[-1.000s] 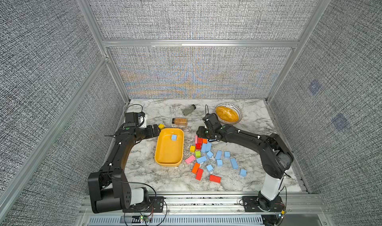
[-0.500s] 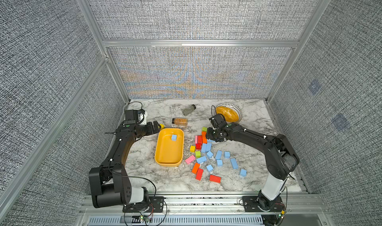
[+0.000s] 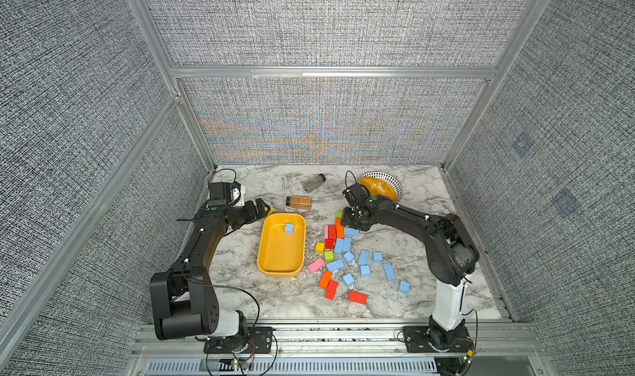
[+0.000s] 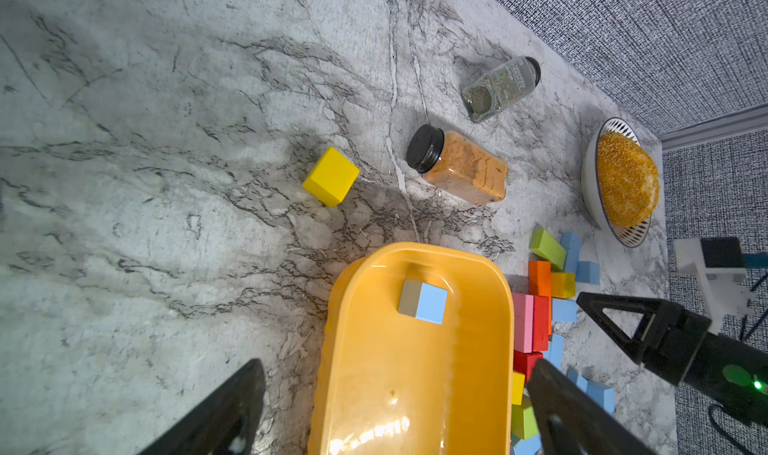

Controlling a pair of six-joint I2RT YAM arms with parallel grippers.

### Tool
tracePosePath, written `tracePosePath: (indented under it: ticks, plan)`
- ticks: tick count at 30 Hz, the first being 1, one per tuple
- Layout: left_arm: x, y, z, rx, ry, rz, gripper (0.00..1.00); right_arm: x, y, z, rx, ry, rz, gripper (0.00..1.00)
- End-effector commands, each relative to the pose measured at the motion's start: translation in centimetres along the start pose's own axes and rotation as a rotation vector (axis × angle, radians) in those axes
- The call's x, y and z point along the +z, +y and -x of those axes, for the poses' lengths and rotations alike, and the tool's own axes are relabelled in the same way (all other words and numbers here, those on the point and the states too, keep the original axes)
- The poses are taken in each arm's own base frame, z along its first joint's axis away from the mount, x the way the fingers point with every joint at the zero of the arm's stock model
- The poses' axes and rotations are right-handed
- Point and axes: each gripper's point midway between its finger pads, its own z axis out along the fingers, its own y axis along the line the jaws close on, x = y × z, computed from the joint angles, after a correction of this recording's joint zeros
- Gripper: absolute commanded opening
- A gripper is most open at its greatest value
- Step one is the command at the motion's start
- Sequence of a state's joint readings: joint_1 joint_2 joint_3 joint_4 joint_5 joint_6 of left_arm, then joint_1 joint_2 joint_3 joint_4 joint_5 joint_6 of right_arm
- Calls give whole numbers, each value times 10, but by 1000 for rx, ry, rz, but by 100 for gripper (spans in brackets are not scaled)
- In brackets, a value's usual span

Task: Pick out the blue building blocks
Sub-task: Pick up the building block from the center of the board.

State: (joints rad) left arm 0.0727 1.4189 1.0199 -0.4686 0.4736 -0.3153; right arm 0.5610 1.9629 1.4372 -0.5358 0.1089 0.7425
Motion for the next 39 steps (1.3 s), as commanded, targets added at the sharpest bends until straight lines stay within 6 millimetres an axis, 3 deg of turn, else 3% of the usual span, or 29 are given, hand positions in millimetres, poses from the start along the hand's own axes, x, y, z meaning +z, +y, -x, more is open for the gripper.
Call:
tracePosePath:
  ticks: [1,6,11,19,28,34,39]
  plan:
    - [0,-2,1,6,-20,-16,100,0,-23,13,14,-7,-95,61]
    - [-4,0,-1,21,-27,2,100,8,-44,33,61,3,-121,61]
    - [-5,0,0,21,-36,1,100,17,-40,41,42,25,-91,61]
    - [-1,-1,-3,-9,-31,-19,100,32,-52,46,13,69,-144,49]
    - [-1,0,-4,-6,-30,-10,100,38,-56,37,32,107,-125,45]
    - [4,3,-6,-15,-19,-9,100,29,-53,35,55,107,-102,54]
    - [6,3,-3,-20,-15,-8,100,27,-53,22,65,133,-95,47]
